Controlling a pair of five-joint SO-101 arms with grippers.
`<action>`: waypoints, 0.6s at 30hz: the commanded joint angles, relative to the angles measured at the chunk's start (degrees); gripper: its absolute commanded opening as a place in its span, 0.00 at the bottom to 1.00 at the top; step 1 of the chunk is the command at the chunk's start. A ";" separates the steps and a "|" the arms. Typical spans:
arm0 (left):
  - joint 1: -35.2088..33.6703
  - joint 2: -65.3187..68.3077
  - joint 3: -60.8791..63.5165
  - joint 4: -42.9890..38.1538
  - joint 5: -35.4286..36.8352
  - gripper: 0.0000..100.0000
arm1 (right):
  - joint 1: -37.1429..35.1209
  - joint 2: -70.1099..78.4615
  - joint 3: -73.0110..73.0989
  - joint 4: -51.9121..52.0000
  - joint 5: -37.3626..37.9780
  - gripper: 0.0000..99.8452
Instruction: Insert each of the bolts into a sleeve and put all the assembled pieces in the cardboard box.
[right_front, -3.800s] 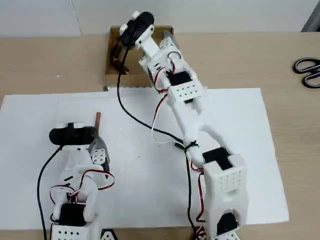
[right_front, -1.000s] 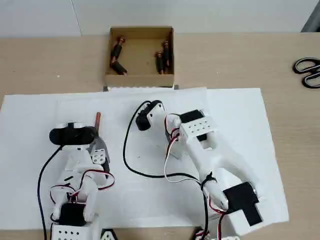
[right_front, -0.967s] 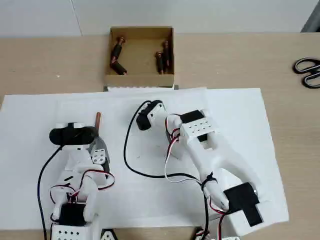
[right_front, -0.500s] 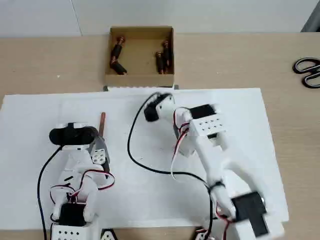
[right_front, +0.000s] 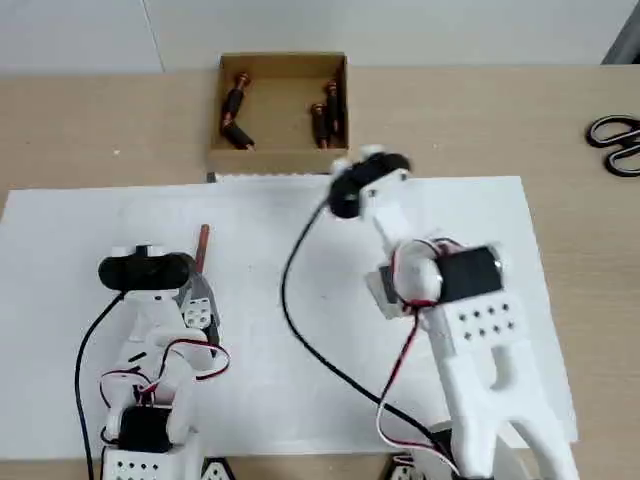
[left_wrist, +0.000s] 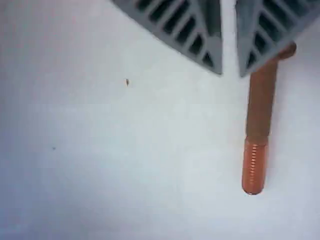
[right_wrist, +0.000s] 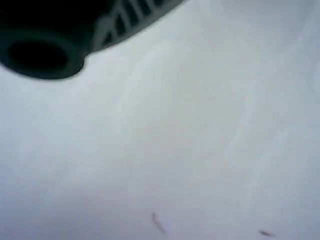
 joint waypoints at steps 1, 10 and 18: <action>-0.35 -0.44 -0.75 0.26 -2.73 0.01 | 2.51 -3.56 3.08 0.13 -4.84 0.00; -0.44 1.05 -20.88 7.65 -3.69 0.01 | 10.42 -18.33 12.75 -4.26 -21.19 0.00; -0.44 20.48 -41.54 14.07 0.09 0.01 | 12.09 -41.10 31.12 -10.42 -21.01 0.00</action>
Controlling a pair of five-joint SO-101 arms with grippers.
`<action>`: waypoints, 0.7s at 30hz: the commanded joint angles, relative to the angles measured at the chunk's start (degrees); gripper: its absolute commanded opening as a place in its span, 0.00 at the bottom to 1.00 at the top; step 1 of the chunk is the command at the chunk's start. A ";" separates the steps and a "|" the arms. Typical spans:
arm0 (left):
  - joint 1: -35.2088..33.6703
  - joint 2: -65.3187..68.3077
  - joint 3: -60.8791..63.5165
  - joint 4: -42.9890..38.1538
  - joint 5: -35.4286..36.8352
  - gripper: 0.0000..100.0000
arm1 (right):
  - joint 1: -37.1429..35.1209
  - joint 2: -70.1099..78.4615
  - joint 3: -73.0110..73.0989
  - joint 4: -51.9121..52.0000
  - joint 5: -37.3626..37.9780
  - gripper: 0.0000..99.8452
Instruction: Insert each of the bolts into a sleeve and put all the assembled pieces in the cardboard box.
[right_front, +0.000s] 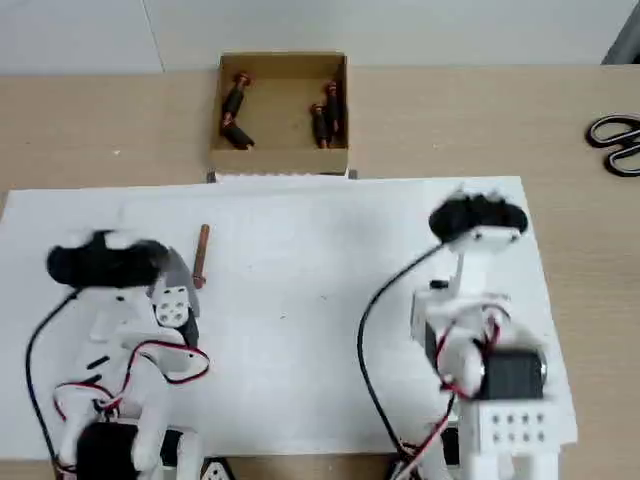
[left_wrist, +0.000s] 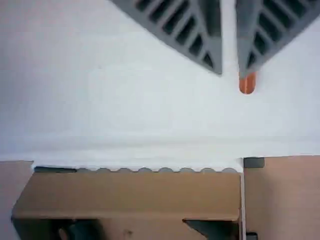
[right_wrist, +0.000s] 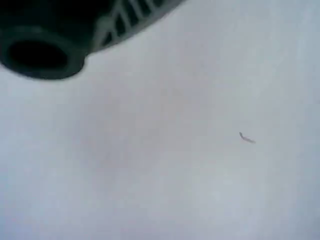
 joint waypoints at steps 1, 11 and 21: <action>-0.18 10.46 -11.21 1.32 1.76 0.01 | 0.48 -11.12 6.77 -2.33 -0.53 0.00; -0.18 43.78 -36.88 12.66 6.42 0.01 | 0.84 -31.34 14.51 -2.24 -0.53 0.00; -0.18 70.86 -53.67 29.98 0.26 0.01 | 0.84 -32.48 14.86 -1.63 -0.53 0.00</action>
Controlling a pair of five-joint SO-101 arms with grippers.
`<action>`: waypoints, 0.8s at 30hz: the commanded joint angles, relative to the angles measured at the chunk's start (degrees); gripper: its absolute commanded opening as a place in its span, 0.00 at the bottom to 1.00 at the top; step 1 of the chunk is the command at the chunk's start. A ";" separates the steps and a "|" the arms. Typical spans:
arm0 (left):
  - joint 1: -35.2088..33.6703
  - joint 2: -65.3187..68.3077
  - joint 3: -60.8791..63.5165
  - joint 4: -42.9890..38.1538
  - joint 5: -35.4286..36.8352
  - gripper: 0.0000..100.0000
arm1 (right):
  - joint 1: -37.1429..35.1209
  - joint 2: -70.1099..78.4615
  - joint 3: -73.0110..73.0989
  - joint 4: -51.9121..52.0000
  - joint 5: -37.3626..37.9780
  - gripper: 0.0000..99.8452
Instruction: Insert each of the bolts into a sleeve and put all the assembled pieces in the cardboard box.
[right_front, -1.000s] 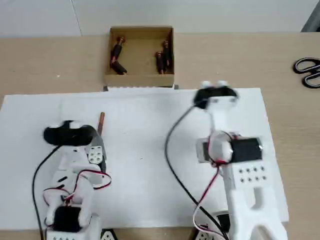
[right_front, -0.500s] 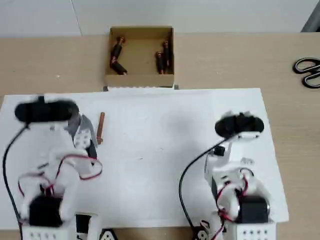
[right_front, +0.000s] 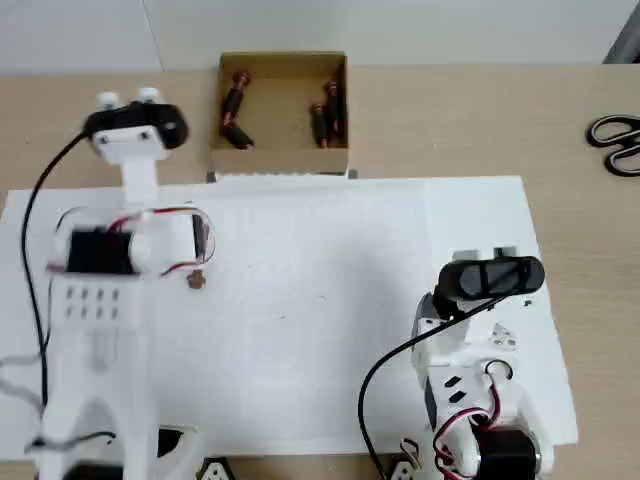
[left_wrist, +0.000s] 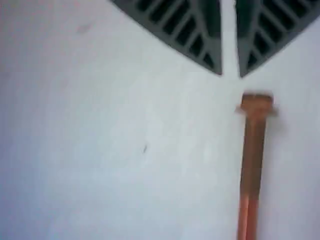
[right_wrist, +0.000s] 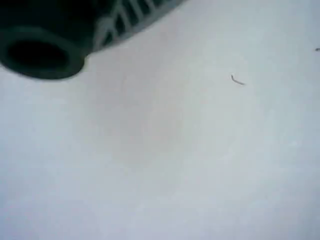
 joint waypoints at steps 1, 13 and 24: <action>-0.18 7.91 -6.11 5.71 -1.67 0.01 | 0.57 -0.40 -0.35 -0.31 -0.53 0.00; -1.05 23.82 -9.98 5.71 -8.97 0.01 | 0.57 -0.48 -0.62 4.00 -0.88 0.00; -6.42 29.80 -9.98 1.32 -16.53 0.07 | 0.57 -0.48 -0.62 3.91 -0.88 0.00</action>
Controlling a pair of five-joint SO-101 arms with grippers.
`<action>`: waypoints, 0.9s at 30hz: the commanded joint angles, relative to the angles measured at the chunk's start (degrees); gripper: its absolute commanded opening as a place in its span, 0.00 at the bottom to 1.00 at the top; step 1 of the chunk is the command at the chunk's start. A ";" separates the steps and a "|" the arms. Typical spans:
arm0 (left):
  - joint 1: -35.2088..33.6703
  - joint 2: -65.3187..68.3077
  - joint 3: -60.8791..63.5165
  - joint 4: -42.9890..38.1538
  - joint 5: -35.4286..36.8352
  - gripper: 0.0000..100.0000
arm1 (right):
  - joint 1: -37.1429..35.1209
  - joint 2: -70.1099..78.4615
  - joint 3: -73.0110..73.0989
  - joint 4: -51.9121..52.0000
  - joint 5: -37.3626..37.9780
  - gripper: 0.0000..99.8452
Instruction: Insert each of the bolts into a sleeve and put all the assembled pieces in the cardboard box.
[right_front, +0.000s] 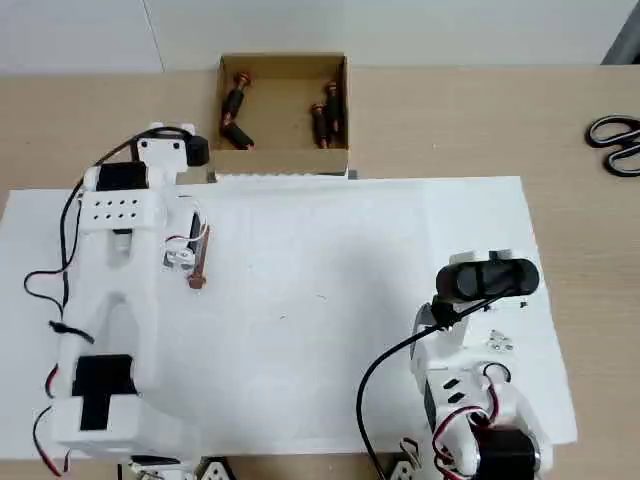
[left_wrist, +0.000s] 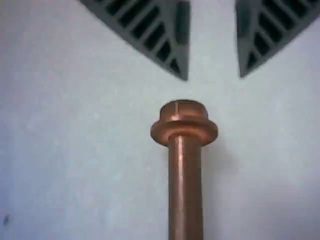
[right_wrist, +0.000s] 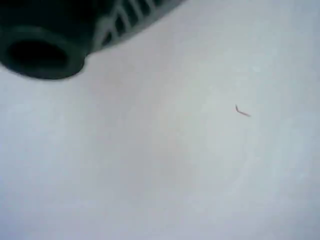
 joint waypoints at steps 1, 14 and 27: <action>0.09 0.70 -2.24 -0.97 -2.46 0.07 | 0.57 -0.48 -0.62 0.13 -0.88 0.00; 1.05 3.52 -8.22 -2.11 -2.90 0.15 | 0.57 -0.48 -0.62 0.04 -0.88 0.00; 0.97 18.55 -14.02 -3.43 -2.37 0.15 | 0.57 -0.48 -0.62 0.13 -0.88 0.00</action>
